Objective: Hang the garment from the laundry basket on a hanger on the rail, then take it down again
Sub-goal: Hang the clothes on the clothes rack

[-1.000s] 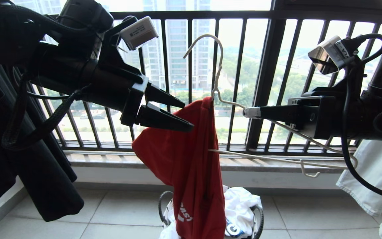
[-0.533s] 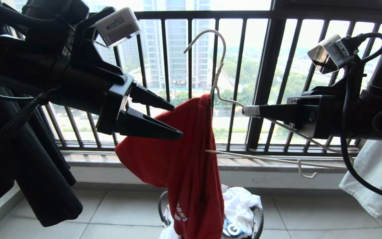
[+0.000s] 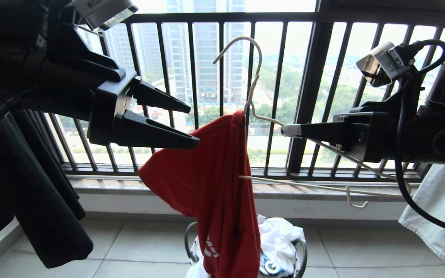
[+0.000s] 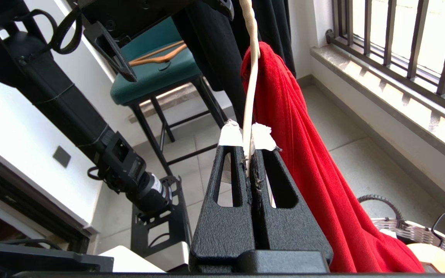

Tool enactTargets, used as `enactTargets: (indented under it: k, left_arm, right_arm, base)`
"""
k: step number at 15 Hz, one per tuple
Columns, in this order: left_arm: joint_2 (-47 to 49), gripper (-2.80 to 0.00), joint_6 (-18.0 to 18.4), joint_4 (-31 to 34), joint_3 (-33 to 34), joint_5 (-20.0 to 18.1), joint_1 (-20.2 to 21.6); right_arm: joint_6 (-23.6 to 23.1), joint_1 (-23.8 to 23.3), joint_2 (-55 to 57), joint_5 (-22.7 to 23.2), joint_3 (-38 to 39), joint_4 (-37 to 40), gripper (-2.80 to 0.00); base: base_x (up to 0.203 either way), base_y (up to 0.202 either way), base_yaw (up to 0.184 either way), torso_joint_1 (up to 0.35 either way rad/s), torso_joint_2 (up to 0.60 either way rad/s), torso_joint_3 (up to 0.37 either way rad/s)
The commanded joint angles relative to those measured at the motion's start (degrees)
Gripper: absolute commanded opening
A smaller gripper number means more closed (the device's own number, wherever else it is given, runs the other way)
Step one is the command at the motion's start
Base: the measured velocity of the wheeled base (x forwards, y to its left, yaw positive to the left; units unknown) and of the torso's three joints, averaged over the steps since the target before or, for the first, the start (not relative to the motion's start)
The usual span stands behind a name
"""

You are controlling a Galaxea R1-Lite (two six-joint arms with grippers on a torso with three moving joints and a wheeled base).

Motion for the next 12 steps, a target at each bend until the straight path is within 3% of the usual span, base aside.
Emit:
enactTargets:
  k: [1,7,12]
  left_arm:
    - [2.04,0.00,0.07,-1.92,-0.05,-0.24,-0.01]
    - [7.89,0.00,-0.01,-9.18,-0.14,-0.42,-0.09]
    - [11.19,0.00,-0.19,-9.66,-0.72,-1.16,-2.03]
  right_arm:
    - [0.20,0.03,-0.18,0.87,0.13,-0.19,-2.80]
    - [0.32,0.03,-0.66,1.46,0.23,-0.10,-2.80]
    - [0.32,0.03,-0.99,1.80,0.32,-0.10,-2.80]
  base:
    - [0.000,0.000,0.000,0.000,0.00,0.000]
    - [0.000,0.000,0.000,0.000,0.00,0.000]
    - [0.000,0.000,0.000,0.000,0.00,0.000]
